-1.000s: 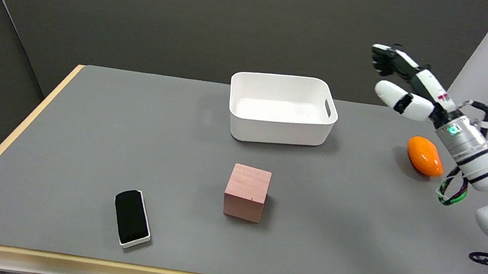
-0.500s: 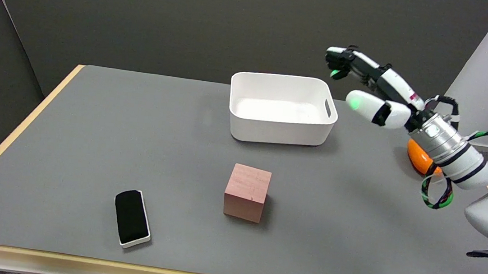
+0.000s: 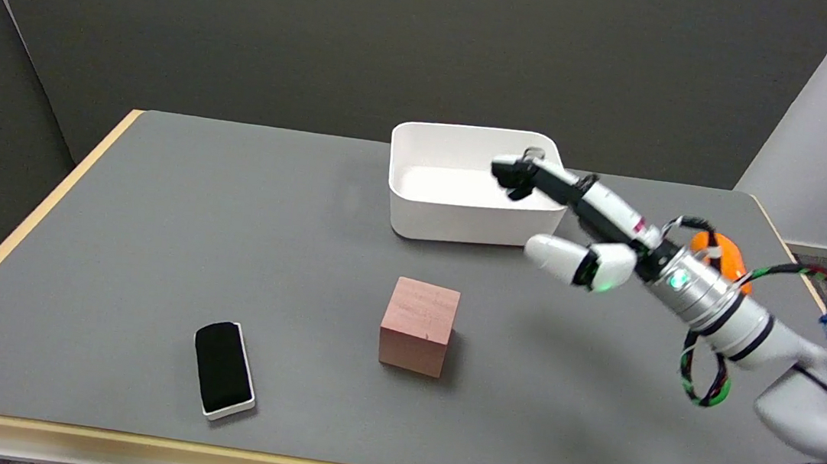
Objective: Pick up wooden cube.
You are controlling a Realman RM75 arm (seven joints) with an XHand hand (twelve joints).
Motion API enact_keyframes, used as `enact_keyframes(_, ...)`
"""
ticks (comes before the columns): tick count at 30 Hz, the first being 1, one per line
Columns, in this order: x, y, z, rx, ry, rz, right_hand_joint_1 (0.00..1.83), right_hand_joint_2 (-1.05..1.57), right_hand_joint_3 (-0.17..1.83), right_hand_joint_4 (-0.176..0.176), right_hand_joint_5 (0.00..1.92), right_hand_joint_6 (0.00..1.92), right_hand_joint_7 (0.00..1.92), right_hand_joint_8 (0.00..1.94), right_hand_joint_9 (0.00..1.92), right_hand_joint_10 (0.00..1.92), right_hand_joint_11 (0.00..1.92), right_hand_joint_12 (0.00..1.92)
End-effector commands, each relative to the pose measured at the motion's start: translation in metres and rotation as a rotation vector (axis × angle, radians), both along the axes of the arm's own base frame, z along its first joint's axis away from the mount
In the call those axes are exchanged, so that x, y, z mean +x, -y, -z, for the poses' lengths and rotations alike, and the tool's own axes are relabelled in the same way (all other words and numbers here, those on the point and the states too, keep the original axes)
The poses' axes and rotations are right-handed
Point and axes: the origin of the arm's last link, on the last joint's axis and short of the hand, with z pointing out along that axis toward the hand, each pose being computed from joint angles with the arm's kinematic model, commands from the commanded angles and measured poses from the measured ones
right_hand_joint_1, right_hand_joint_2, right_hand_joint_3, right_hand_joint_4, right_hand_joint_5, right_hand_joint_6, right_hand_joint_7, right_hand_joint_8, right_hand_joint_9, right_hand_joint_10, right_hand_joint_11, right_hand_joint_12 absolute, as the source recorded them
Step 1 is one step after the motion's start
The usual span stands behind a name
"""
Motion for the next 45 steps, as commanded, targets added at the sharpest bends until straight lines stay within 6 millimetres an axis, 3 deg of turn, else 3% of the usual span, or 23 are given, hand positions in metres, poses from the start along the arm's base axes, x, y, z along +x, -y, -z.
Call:
enact_keyframes(1,-0.07,-0.007,0.053,-0.047,-0.155,0.087,0.49,0.64,0.83,-0.105,0.16,0.38,0.22,0.37,0.1,0.78,0.0,1.18)
enact_keyframes(2,-0.073,-0.005,0.055,-0.047,-0.171,0.093,0.45,0.61,0.92,-0.11,0.14,0.41,0.2,0.42,0.09,0.74,0.0,1.12)
enact_keyframes(6,-0.079,0.0,0.061,-0.059,-0.203,0.092,0.46,0.59,0.94,-0.134,0.11,0.43,0.13,0.41,0.03,0.66,0.0,1.0)
enact_keyframes(9,-0.081,0.005,0.062,-0.079,-0.203,0.09,0.49,0.63,0.82,-0.138,0.14,0.35,0.15,0.31,0.03,0.62,0.0,0.96)
enact_keyframes(13,-0.084,0.014,0.064,-0.081,-0.228,0.083,0.46,0.58,0.94,-0.125,0.11,0.43,0.13,0.39,0.04,0.64,0.0,0.98)
enact_keyframes(19,-0.098,0.028,0.076,-0.034,-0.271,0.117,0.4,0.57,0.94,-0.098,0.12,0.42,0.16,0.39,0.07,0.67,0.0,1.0)
enact_keyframes(23,-0.103,0.034,0.077,-0.038,-0.274,0.124,0.39,0.56,0.93,-0.098,0.11,0.41,0.16,0.39,0.06,0.67,0.0,0.99)
enact_keyframes(26,-0.104,0.035,0.077,-0.04,-0.272,0.127,0.43,0.6,0.81,-0.1,0.13,0.34,0.18,0.3,0.07,0.66,0.0,1.0)
enact_keyframes(30,-0.103,0.035,0.077,-0.036,-0.273,0.121,0.43,0.6,0.81,-0.1,0.13,0.34,0.18,0.31,0.07,0.66,0.0,1.0)
enact_keyframes(32,-0.104,0.035,0.078,-0.033,-0.274,0.123,0.38,0.55,0.92,-0.099,0.09,0.41,0.15,0.39,0.06,0.67,0.0,0.99)
enact_keyframes(37,-0.103,0.032,0.078,-0.023,-0.273,0.119,0.42,0.59,0.8,-0.099,0.13,0.34,0.18,0.31,0.06,0.68,0.0,1.03)
enact_keyframes(45,-0.09,0.025,0.076,0.004,-0.272,0.086,0.39,0.54,0.9,-0.107,0.09,0.4,0.14,0.38,0.05,0.69,0.0,1.03)
